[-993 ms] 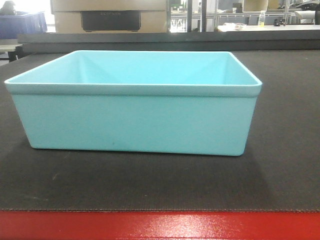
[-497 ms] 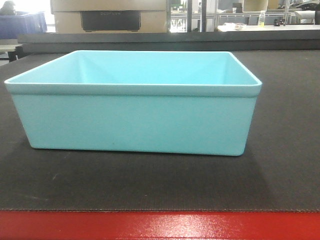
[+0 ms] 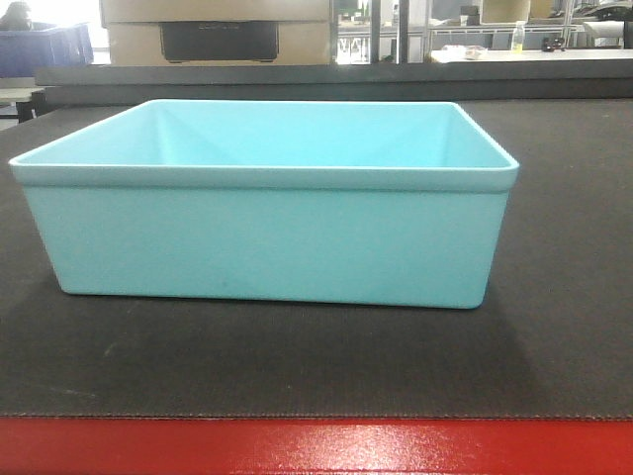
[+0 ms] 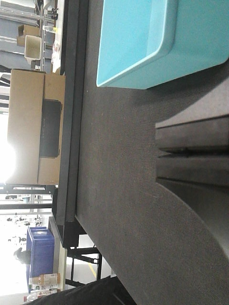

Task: Fetch blue bin and place on conveyor start

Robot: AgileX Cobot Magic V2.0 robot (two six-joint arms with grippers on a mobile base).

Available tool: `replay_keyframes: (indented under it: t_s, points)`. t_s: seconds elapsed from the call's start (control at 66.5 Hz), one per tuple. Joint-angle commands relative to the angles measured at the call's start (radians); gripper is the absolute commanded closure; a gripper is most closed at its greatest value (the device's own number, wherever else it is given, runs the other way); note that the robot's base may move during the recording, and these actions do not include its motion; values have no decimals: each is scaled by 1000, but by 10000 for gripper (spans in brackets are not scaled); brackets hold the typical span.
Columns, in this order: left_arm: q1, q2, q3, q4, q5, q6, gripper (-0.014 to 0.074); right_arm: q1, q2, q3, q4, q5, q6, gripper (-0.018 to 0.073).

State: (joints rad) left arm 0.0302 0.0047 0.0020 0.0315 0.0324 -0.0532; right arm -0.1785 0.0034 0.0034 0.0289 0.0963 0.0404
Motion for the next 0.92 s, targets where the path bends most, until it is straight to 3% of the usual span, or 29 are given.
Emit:
replay_keyframes:
  t_s: [0.0,0.903]
  points:
    - [5,-5,-2,-5,-20,-1,707,-6,-3,-3,3,-31,-7,721]
    - [5,-5,-2,-5,-20,-1,707,-6,-3,-3,3,-31,-7,721]
